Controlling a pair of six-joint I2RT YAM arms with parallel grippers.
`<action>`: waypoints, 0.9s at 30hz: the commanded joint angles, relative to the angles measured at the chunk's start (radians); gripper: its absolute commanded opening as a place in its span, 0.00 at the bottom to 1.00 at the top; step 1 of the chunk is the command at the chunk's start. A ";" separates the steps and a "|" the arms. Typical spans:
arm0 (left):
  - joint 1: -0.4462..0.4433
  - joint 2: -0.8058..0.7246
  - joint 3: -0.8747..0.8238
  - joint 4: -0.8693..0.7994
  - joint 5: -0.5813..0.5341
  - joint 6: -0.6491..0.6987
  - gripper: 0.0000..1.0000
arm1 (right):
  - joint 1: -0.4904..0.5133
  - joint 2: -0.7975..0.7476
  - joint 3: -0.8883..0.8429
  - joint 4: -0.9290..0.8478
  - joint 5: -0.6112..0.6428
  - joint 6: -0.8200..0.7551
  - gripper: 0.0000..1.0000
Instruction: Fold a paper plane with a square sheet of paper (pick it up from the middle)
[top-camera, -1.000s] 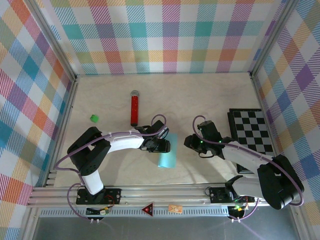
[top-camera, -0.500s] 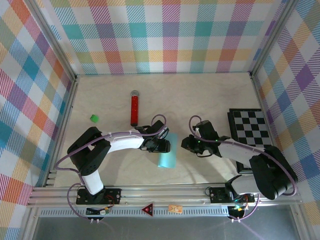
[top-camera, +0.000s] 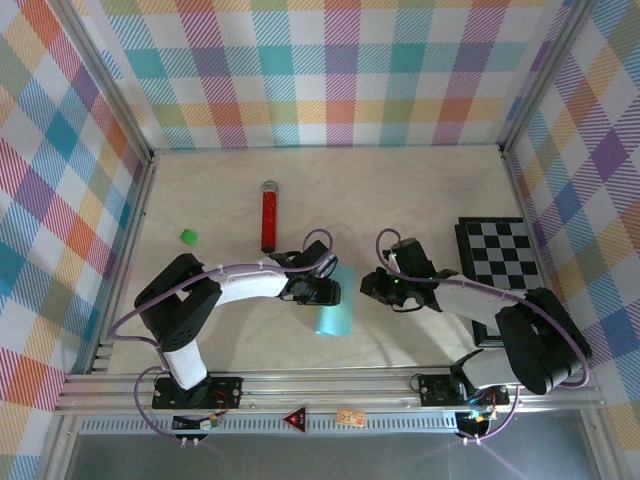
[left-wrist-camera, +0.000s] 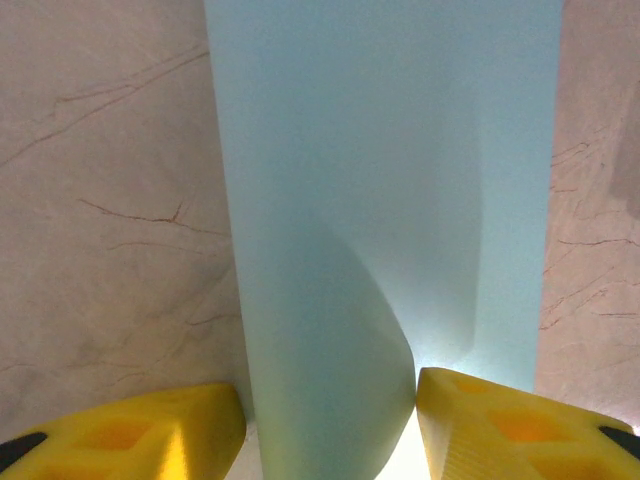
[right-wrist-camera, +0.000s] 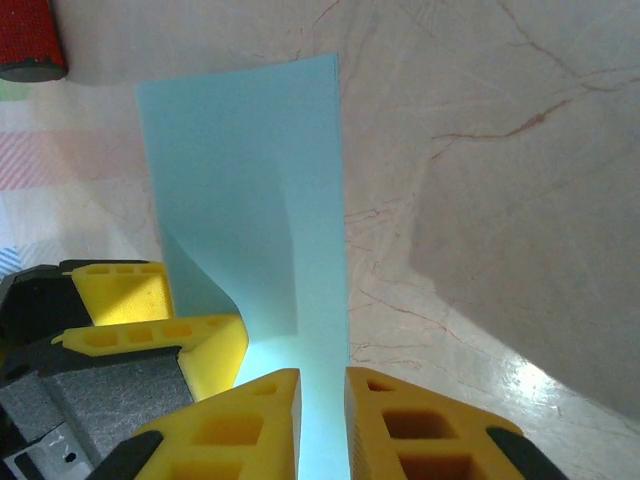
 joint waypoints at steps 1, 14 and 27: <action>0.010 0.143 -0.084 -0.003 -0.093 0.027 0.55 | -0.002 -0.026 0.020 -0.032 0.042 0.019 0.20; 0.010 0.144 -0.084 -0.010 -0.103 0.037 0.55 | -0.002 -0.141 -0.018 -0.111 0.174 0.038 0.24; 0.009 0.153 -0.085 -0.005 -0.103 0.030 0.55 | -0.001 -0.097 -0.022 0.010 0.028 0.020 0.20</action>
